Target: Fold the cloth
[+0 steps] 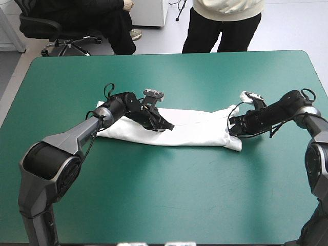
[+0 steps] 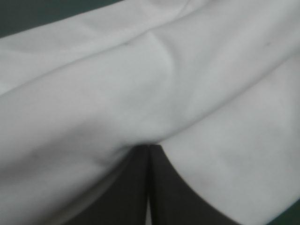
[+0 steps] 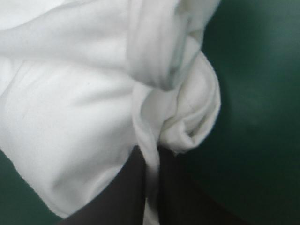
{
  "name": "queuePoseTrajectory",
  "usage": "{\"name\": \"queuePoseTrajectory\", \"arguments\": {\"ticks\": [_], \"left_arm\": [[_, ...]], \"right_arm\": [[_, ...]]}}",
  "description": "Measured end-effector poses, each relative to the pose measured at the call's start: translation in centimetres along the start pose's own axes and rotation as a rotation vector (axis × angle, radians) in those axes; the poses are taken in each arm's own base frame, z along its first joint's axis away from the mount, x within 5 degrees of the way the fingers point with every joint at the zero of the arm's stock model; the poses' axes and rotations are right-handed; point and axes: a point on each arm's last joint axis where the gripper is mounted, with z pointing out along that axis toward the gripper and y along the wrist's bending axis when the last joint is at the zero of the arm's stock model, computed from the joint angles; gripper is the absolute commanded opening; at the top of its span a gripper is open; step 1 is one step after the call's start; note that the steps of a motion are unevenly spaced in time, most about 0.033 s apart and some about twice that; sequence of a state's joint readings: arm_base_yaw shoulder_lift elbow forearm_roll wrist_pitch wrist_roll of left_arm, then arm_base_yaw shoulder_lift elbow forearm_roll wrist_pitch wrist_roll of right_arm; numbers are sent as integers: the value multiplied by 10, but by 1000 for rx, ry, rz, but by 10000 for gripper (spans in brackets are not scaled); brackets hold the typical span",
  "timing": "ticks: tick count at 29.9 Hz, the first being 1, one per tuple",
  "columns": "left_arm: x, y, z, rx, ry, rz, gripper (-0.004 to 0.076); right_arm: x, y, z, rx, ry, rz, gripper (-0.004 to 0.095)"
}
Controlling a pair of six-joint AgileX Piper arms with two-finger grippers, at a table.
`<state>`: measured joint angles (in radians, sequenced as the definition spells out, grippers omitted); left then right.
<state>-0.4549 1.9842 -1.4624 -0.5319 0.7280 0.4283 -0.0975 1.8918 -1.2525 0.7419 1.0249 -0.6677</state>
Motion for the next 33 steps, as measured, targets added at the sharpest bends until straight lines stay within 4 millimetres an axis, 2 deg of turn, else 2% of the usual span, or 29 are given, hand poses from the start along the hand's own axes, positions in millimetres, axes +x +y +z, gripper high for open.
{"name": "queuePoseTrajectory", "arguments": {"ticks": [3,6,11,14,16,19,23,26,28,30,33], "left_arm": [[0,0,0,0,0,0,-17],[0,0,0,-2,-4,0,-17],[-1,0,0,-3,-11,-2,-17],[-5,0,-6,-22,-20,29,-17],[-10,-2,-19,-52,-32,77,-17],[-25,-10,-64,-137,-82,161,-17],[-34,-26,-156,-335,-156,249,-17],[-21,-36,-221,-478,-185,262,-17],[-7,-42,-253,-532,-183,245,-17],[7,-49,-278,-559,-192,220,-17],[24,-59,-309,-569,-248,184,-17]], "right_arm": [[-2,2,-5,17,-34,-19,-13],[-4,13,-20,28,-93,-56,-13],[-10,43,-47,21,-166,-140,-12],[-14,62,-51,6,-172,-190,-12],[-18,76,-49,-5,-167,-221,-12],[-24,99,-47,-15,-167,-271,-12],[-33,146,-48,-49,-187,-366,-13],[-39,186,-46,-93,-202,-444,-12],[-44,215,-45,-129,-217,-495,-12],[-50,243,-40,-165,-227,-544,-12],[-57,280,-19,-199,-205,-598,-12]]}}
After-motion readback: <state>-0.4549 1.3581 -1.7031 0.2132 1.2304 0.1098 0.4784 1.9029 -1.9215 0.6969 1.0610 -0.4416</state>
